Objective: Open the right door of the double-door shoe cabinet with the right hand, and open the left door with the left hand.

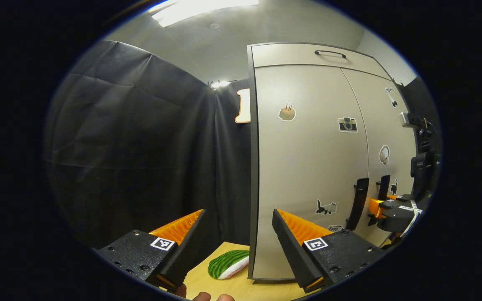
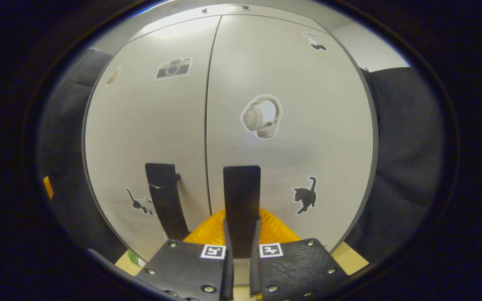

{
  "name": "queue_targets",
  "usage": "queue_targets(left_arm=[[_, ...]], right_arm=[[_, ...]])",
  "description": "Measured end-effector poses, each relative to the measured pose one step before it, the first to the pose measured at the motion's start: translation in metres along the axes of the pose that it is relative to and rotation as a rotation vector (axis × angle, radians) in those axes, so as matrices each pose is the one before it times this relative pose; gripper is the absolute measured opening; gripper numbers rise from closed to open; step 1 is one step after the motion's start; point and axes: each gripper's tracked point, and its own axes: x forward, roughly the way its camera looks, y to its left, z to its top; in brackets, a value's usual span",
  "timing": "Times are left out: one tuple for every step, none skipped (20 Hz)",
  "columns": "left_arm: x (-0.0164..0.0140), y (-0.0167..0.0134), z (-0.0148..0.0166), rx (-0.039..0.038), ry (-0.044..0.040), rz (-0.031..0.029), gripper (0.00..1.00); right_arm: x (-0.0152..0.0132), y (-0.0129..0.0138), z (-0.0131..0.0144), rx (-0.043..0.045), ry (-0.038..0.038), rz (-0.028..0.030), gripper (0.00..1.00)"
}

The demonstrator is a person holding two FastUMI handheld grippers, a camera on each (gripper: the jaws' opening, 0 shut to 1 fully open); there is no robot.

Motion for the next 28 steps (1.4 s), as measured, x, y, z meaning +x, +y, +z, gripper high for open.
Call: queue_targets(left_arm=[[-0.00069, 0.00024, -0.00007, -0.00082, 0.00080, -0.00120, 0.96], [-0.00082, -0.00051, -0.00013, 0.00091, 0.00063, -0.00111, 0.96], [-0.00102, -0.00095, 0.00044, 0.00142, -0.00096, -0.00140, 0.99], [-0.00129, -0.00073, 0.00016, 0.00167, 0.00011, -0.00255, 0.99], [-0.00078, -0.00020, -0.00033, 0.00228, 0.00131, -0.00196, 0.99], [-0.00094, -0.00060, 0.00004, 0.00227, 0.00067, 0.00012, 0.96], [-0.00172, -0.00049, -0.00038, 0.00093, -0.00127, 0.00027, 0.96], [-0.00160, -0.00015, 0.00049, 0.00031, -0.00093, 0.00054, 0.96], [-0.00159, 0.00011, -0.00060, -0.00017, 0.00007, 0.00084, 0.99], [-0.00143, 0.00012, -0.00013, -0.00013, 0.00175, 0.00123, 0.96], [-0.00157, 0.00014, -0.00041, 0.00010, 0.00146, 0.00123, 0.96], [-0.00115, -0.00053, -0.00027, -0.00038, 0.00101, 0.00041, 0.96], [-0.00164, -0.00086, -0.00023, -0.00051, 0.00131, -0.00041, 0.96], [-0.00145, -0.00131, -0.00010, -0.00103, 0.00193, -0.00172, 0.96], [-0.00106, -0.00158, -0.00055, -0.00138, 0.00079, -0.00279, 0.96], [-0.00115, -0.00225, 0.00016, -0.00236, -0.00021, -0.00465, 0.96], [-0.00159, -0.00217, 0.00047, -0.00310, -0.00030, -0.00592, 0.96], [-0.00050, -0.00307, -0.00014, -0.00322, 0.00031, -0.00775, 0.96], [-0.00038, -0.00293, -0.00055, -0.00308, 0.00137, -0.00720, 0.96], [-0.00045, -0.00323, -0.00073, -0.00201, 0.00269, -0.00808, 0.96], [-0.00161, -0.00262, -0.00106, -0.00123, 0.00276, -0.00733, 0.96], [-0.00090, -0.00236, -0.00015, -0.00042, 0.00117, -0.00696, 0.96], [-0.00011, -0.00213, -0.00059, 0.00037, 0.00136, -0.00744, 0.96], [-0.00101, -0.00144, 0.00007, 0.00143, 0.00069, -0.00492, 0.96], [-0.00037, -0.00103, 0.00015, 0.00075, -0.00079, -0.00381, 0.96], [-0.00063, -0.00096, 0.00063, -0.00020, -0.00169, -0.00356, 0.96], [-0.00016, -0.00076, 0.00014, -0.00050, -0.00146, -0.00349, 0.96], [-0.00013, -0.00013, 0.00036, -0.00094, -0.00170, -0.00176, 0.96]], right_arm=[[-0.00111, -0.00005, 0.00018, -0.00302, -0.00328, 0.00397, 0.15], [-0.00053, -0.00017, 0.00037, -0.00411, -0.00318, 0.00286, 0.15], [-0.00041, -0.00012, -0.00005, -0.00293, -0.00104, 0.00294, 0.15], [-0.00066, -0.00004, -0.00028, -0.00082, 0.00020, 0.00350, 0.15], [-0.00048, 0.00005, 0.00074, -0.00525, -0.00679, 0.00632, 0.15], [-0.00080, -0.00025, 0.00055, 0.00077, -0.00947, 0.00537, 0.15], [-0.00161, -0.00025, 0.00014, 0.00602, -0.00597, 0.00316, 0.15], [-0.00087, -0.00024, 0.00065, -0.00132, -0.00499, 0.00320, 0.15], [-0.00056, -0.00007, -0.00016, -0.00748, -0.00190, 0.00694, 0.15], [-0.00038, 0.00003, -0.00002, -0.00012, 0.00362, 0.00917, 0.15], [-0.00202, -0.00001, -0.00013, 0.00675, 0.00540, 0.00912, 0.15], [-0.00153, -0.00033, 0.00005, 0.00622, 0.00376, 0.00664, 0.15], [-0.00114, -0.00031, -0.00006, 0.00127, 0.00136, 0.00723, 0.15], [-0.00195, -0.00008, 0.00078, 0.00016, 0.00011, 0.00803, 0.15], [-0.00136, 0.00000, -0.00013, 0.00022, 0.00238, 0.01166, 0.15], [-0.00139, -0.00009, 0.00022, 0.00048, 0.00143, 0.01583, 0.15], [-0.00138, -0.00022, 0.00034, 0.00419, -0.00240, 0.01644, 0.15], [-0.00153, -0.00041, 0.00052, 0.00660, 0.00123, 0.01322, 0.15], [-0.00113, -0.00121, 0.00080, 0.00526, 0.00017, 0.01121, 0.15], [-0.00159, 0.00035, 0.00178, -0.00087, -0.00174, 0.01034, 0.15], [-0.00168, -0.00055, 0.00088, -0.00018, -0.00366, 0.01192, 0.15], [-0.00216, 0.00027, 0.00131, 0.00729, 0.00077, 0.01313, 0.15], [-0.00016, 0.00080, -0.00015, 0.00814, 0.00213, 0.01308, 0.15], [-0.00055, 0.00017, 0.00025, 0.00535, -0.00018, 0.01119, 0.15], [-0.00116, -0.00036, 0.00051, -0.00243, 0.00010, 0.00941, 0.15], [-0.00224, -0.00112, 0.00020, -0.00172, -0.00248, 0.00652, 0.15], [-0.00202, -0.00074, -0.00085, -0.00006, -0.00048, 0.00582, 0.15], [-0.00240, -0.00099, 0.00065, 0.00561, 0.00224, 0.00473, 0.15]])
